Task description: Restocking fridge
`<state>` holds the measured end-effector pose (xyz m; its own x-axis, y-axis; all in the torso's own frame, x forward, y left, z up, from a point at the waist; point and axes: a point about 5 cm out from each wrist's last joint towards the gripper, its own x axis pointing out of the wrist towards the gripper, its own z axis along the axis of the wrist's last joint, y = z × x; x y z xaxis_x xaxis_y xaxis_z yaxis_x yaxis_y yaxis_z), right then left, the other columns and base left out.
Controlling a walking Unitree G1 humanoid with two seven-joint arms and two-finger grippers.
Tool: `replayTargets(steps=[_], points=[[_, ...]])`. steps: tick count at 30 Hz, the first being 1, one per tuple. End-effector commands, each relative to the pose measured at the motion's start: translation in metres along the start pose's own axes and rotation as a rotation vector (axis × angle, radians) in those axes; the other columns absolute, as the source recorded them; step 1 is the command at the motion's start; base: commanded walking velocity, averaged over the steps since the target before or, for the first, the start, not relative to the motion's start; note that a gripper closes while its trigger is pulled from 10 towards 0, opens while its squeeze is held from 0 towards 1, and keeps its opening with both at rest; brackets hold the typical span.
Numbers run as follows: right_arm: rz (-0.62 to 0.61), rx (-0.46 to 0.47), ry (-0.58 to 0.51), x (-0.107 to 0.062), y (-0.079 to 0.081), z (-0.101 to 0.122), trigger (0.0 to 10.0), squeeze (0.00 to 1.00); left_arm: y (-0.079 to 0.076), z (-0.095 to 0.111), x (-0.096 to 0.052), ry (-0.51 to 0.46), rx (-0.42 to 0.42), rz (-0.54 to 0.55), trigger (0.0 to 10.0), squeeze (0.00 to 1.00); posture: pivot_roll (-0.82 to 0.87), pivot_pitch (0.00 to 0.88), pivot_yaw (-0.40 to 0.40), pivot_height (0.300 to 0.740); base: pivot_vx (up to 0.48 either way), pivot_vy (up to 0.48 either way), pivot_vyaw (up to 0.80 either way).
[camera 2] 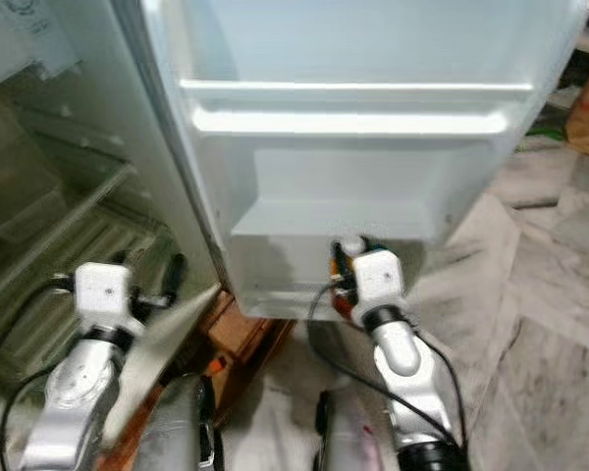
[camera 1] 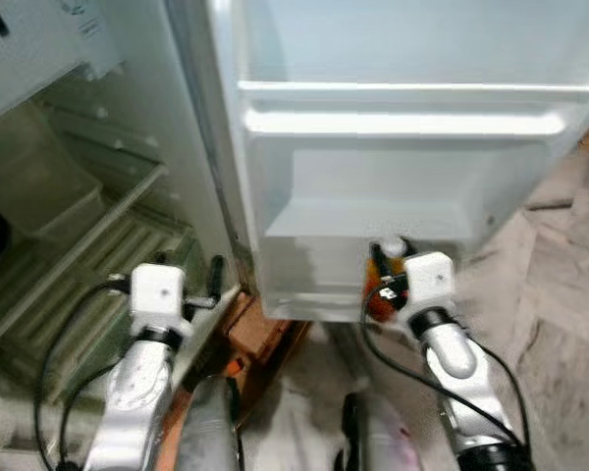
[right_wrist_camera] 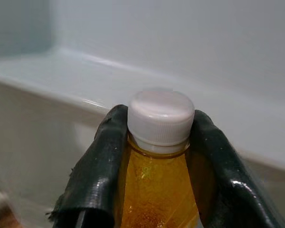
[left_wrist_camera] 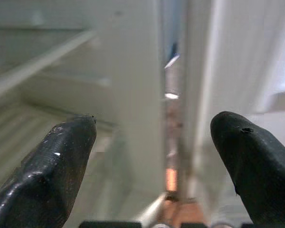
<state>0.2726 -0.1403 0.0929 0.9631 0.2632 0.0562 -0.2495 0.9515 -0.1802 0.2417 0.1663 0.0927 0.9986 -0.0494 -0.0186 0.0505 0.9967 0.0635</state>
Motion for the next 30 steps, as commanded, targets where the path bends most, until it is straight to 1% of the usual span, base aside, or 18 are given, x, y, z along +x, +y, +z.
replayTargets(steps=[1,6,9,13,14,15,16,17,18,22,23,26,28,29,30], points=[[-0.003,-0.012,0.001,-0.004,-0.005,-0.001,10.0,0.00,-0.006,-0.001,-0.002,0.006,-0.009,-0.013,10.0,0.00,0.05,0.132,0.024,0.628,0.000,0.000,0.00],[0.034,-0.016,0.000,-0.002,-0.002,-0.002,10.0,0.00,-0.007,-0.001,-0.002,0.007,-0.007,-0.012,10.0,0.00,0.06,0.136,0.024,0.628,0.000,0.000,0.00],[0.093,-0.067,-0.026,0.008,0.003,0.000,10.0,0.00,-0.007,-0.001,-0.002,0.009,-0.007,-0.012,10.0,0.00,0.07,0.146,0.024,0.603,0.000,0.000,0.00],[0.118,-0.091,-0.042,0.021,0.003,0.001,10.0,0.00,-0.006,-0.001,-0.004,0.011,-0.002,-0.006,10.0,0.00,0.09,0.151,0.019,0.578,0.000,0.000,0.00],[0.120,-0.096,-0.046,0.023,0.002,0.002,10.0,0.00,-0.006,-0.001,-0.005,0.012,-0.001,-0.004,10.0,0.00,0.09,0.152,0.018,0.573,0.000,0.000,0.00],[0.113,-0.099,-0.049,0.029,-0.001,0.004,10.0,0.00,-0.005,-0.001,-0.006,0.013,0.001,0.000,10.0,0.00,0.10,0.155,0.015,0.563,0.000,0.000,0.00],[0.113,-0.099,-0.049,0.029,-0.001,0.004,10.0,0.00,-0.005,-0.001,-0.006,0.013,0.001,0.000,10.0,0.00,0.10,0.155,0.015,0.563,0.000,0.000,0.00],[0.114,-0.115,-0.064,0.033,-0.003,0.006,10.0,0.00,-0.004,-0.001,-0.008,0.013,0.004,0.005,10.0,0.00,0.10,0.157,0.015,0.554,0.000,0.000,0.00],[0.115,-0.122,-0.069,0.034,-0.004,0.007,10.0,0.00,-0.004,0.000,-0.008,0.012,0.006,0.006,10.0,0.00,0.10,0.157,0.015,0.545,0.000,0.000,0.00],[0.130,-0.157,-0.084,0.039,-0.006,0.009,10.0,0.00,-0.002,0.000,-0.009,0.011,0.007,0.012,10.0,0.00,0.11,0.162,0.016,0.545,0.000,0.000,0.00],[0.142,-0.203,-0.106,0.042,-0.007,0.011,10.0,0.00,-0.002,0.001,-0.011,0.010,0.009,0.013,10.0,0.00,0.12,0.167,0.019,0.545,0.000,0.000,0.00],[0.140,-0.259,-0.132,0.047,-0.010,0.016,10.0,0.00,-0.002,0.001,-0.012,0.011,0.012,0.013,10.0,0.00,0.12,0.171,0.021,0.545,0.000,0.000,0.00],[0.092,-0.304,-0.169,0.056,-0.017,0.024,10.0,0.00,-0.002,0.001,-0.014,0.016,0.017,0.011,10.0,0.00,0.13,0.181,0.027,0.545,0.000,0.000,0.00],[0.066,-0.314,-0.194,0.058,-0.019,0.028,10.0,0.00,-0.002,0.001,-0.015,0.018,0.018,0.010,10.0,0.00,0.13,0.186,0.030,0.545,0.000,0.000,0.00],[0.066,-0.314,-0.194,0.058,-0.019,0.028,10.0,0.00,-0.002,0.001,-0.015,0.018,0.018,0.010,10.0,0.00,0.13,0.186,0.030,0.545,0.000,0.000,0.00]])
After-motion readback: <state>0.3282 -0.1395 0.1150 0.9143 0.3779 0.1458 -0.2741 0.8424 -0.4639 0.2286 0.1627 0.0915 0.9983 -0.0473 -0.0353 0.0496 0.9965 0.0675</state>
